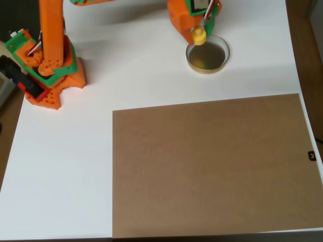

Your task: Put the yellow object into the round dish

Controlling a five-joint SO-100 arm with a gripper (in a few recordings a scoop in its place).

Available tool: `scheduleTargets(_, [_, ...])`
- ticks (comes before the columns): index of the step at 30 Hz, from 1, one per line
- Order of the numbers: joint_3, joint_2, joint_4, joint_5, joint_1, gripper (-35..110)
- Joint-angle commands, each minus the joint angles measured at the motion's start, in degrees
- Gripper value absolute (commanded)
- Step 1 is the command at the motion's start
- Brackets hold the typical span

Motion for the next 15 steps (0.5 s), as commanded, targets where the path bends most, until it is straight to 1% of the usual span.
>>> scheduleTargets(1, [-5.8, 0.1, 0.7, -0.9, -0.8, 0])
scheduleTargets(15, [-6.7, -5.2, -3.0, -0.3, 1.3, 0])
